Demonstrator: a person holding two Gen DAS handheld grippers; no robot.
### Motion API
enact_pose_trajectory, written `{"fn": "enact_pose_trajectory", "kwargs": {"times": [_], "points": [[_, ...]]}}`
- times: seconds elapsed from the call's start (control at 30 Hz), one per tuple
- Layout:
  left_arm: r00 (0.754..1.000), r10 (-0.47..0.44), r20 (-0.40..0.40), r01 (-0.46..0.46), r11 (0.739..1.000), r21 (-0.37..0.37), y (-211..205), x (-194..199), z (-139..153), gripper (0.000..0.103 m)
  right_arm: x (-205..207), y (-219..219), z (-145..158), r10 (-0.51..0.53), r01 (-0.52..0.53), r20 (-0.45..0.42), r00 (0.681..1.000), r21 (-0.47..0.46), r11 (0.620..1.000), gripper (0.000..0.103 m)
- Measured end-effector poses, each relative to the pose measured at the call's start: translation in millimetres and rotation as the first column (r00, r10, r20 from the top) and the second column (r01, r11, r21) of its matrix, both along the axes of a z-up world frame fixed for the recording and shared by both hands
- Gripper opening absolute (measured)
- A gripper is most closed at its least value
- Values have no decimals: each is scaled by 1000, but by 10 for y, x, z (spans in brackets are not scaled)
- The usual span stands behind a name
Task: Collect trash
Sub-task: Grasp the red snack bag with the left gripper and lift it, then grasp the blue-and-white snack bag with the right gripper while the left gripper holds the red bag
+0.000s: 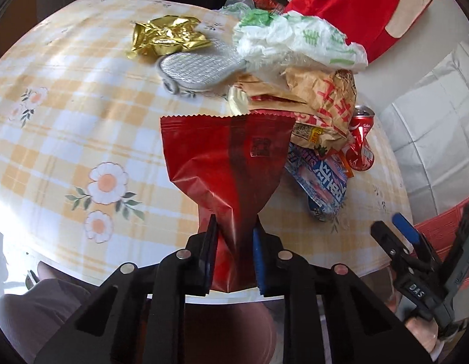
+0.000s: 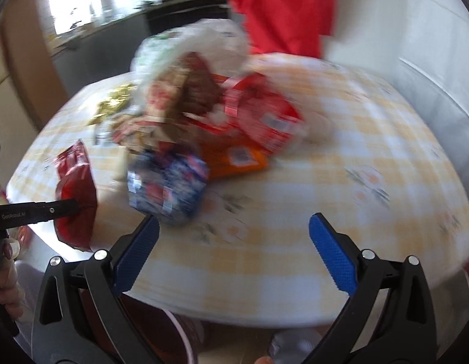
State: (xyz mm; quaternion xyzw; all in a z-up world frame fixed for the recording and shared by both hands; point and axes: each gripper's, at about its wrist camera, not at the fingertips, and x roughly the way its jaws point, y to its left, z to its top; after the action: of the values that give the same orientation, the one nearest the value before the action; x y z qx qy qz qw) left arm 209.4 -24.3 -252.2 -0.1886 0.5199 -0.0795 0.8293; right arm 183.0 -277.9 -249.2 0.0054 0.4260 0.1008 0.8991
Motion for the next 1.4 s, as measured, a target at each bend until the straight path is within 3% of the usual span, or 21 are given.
{"fn": "enact_pose_trajectory", "kwargs": {"times": [0.2, 0.5, 0.57, 0.63, 0.97, 1.0, 1.1, 1.3, 1.4], "points": [[999, 26, 31, -26, 1000, -4, 234, -123, 40, 17, 347, 471, -191, 186, -189, -33, 982, -97, 977, 97], [997, 14, 75, -13, 1000, -13, 395, -236, 76, 17, 735, 750, -317, 264, -282, -108, 958, -211, 936, 97], [997, 18, 73, -17, 1000, -21, 410, -245, 58, 17, 746, 773, -305, 262, -284, -127, 957, -205, 937, 95], [997, 21, 75, -19, 999, -28, 437, -269, 58, 17, 686, 801, -306, 265, -285, -127, 956, -179, 942, 87], [995, -7, 101, 10, 999, -31, 397, -438, 139, 17, 233, 644, -105, 203, -206, -106, 973, -17, 978, 86], [995, -9, 102, 12, 999, -32, 393, -461, 144, 17, 184, 632, -90, 195, -196, -104, 975, -1, 981, 80], [994, -15, 106, 18, 999, -32, 376, -553, 171, 17, 57, 612, -108, 170, -165, -112, 979, 45, 985, 80], [993, -18, 113, 22, 999, -27, 375, -714, 222, 17, -73, 625, -187, 131, -125, -124, 984, 49, 991, 80], [993, -17, 114, 21, 999, -28, 374, -764, 242, 17, -110, 720, -172, 122, -128, -102, 987, -63, 990, 81]]}}
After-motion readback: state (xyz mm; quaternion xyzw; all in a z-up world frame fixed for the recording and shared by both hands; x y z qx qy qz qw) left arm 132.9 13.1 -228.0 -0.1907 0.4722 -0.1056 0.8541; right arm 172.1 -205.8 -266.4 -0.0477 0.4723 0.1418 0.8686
